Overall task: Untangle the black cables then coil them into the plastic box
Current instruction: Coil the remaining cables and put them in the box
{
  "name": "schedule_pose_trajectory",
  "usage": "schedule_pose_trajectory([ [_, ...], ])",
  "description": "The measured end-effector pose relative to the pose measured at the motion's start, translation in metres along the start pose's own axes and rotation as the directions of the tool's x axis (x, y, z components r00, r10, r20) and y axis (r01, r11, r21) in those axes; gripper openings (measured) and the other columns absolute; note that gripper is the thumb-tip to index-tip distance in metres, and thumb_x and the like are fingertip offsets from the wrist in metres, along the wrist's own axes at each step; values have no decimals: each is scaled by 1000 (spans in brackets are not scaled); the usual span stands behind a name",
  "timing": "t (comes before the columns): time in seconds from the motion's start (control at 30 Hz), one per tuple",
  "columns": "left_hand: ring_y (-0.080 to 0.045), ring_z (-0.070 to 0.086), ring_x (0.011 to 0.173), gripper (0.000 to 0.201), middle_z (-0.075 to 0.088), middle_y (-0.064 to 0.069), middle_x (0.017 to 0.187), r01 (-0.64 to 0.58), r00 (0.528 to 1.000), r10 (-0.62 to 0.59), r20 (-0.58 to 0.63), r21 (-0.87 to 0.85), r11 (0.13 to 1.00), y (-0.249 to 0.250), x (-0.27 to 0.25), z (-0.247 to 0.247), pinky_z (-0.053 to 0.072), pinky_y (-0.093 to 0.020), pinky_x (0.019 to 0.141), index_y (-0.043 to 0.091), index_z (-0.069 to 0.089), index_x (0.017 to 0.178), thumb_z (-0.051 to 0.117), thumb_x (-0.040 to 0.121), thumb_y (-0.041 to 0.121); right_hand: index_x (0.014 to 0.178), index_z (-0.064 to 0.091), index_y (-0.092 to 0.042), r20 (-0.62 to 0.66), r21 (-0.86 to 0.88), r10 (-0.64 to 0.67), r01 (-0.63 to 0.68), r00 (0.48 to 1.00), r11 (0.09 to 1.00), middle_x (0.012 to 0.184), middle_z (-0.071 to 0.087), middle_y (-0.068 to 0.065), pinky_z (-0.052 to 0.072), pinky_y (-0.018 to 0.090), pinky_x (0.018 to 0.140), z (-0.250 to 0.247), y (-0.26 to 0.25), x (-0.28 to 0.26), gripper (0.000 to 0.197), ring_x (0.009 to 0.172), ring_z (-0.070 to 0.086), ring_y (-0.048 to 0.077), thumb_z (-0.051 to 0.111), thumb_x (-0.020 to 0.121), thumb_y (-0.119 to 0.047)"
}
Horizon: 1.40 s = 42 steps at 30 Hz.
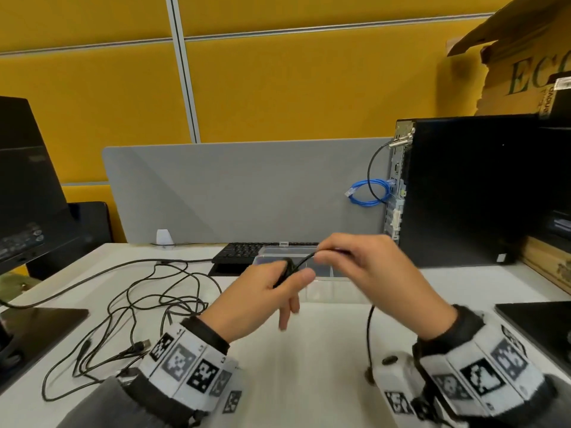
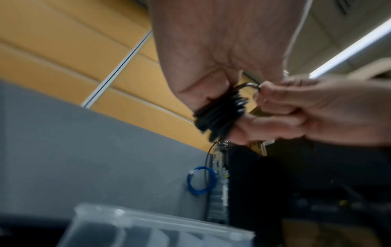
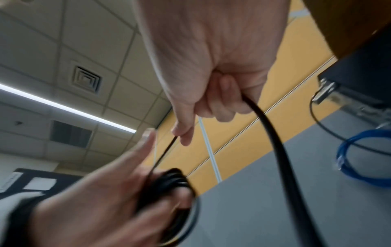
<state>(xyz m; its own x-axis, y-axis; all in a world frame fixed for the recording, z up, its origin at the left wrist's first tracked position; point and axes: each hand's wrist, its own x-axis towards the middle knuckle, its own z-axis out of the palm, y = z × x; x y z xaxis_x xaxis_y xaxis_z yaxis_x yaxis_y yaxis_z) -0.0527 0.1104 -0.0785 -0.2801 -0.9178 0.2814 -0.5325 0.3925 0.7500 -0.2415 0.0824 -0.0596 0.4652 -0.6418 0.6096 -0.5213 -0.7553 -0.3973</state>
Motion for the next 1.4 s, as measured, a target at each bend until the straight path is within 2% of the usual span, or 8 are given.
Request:
schedule_pose_trajectory([
  [0.1,-9,47,33,30,58,-1,48,27,976,68,208,-423,906,19,-7,4,42,-23,56,14,61,72,50,87,37,95,67,-32,18,90,47,-49,999,995,86,68,-16,51,32,78,6,12,7,25,84,62,2,46,90,-45],
  [0.43,-8,45,39,24,45,3,45,-127,945,-203,-257,-858,497,13,9,17,47,-15,52,9,47,68,51,82,28,74,41,-17,466,715,206,-504,860,485,60,19,-5,13,18,43,35,-7,-7,41,49,14,9,38,88,-55],
  [0.6,-8,66,72,20,70,-1,70,-275,884,-166,-438,-772,573,5,14,32,53,-17,68,6,63,84,49,89,20,100,65,-28,450,652,306,-543,839,530,57,23,-7,16,18,41,42,-6,-4,32,46,19,7,39,96,-46],
  [0.7,0,64,96,31,74,7,91,-243,833,-101,-544,-522,817,-8,19,22,47,-13,83,10,64,104,40,96,28,93,67,-19,443,419,212,-410,871,810,50,31,-10,24,15,44,38,-5,-8,30,43,27,4,42,97,-35],
  [0.83,-6,63,79,63,71,2,75,-33,946,-34,-324,-200,979,-16,12,9,42,-24,79,17,66,87,27,81,66,79,66,-26,122,154,97,-115,988,981,56,57,-23,40,13,58,26,-3,-3,22,58,53,-3,51,93,-31],
  [1.0,-10,43,43,28,51,6,44,47,981,45,188,-456,889,0,-1,7,43,-17,63,15,58,68,54,87,36,85,71,-24,-96,257,101,-73,990,964,77,69,-12,51,30,74,26,9,-2,18,77,63,4,56,88,-34],
  [1.2,-3,32,28,31,43,5,44,110,994,-55,96,-798,593,0,-1,16,47,-18,56,16,57,59,55,86,29,89,60,-16,394,583,142,-366,908,725,60,44,-2,26,12,41,20,-8,-6,38,44,32,2,37,90,-46],
  [1.4,-10,46,50,26,45,1,48,121,979,-196,-57,-611,783,-16,6,19,44,-14,57,12,57,63,57,78,34,97,60,-21,326,337,241,-350,914,874,66,46,-4,30,16,52,36,3,-5,20,55,38,2,53,91,-39],
])
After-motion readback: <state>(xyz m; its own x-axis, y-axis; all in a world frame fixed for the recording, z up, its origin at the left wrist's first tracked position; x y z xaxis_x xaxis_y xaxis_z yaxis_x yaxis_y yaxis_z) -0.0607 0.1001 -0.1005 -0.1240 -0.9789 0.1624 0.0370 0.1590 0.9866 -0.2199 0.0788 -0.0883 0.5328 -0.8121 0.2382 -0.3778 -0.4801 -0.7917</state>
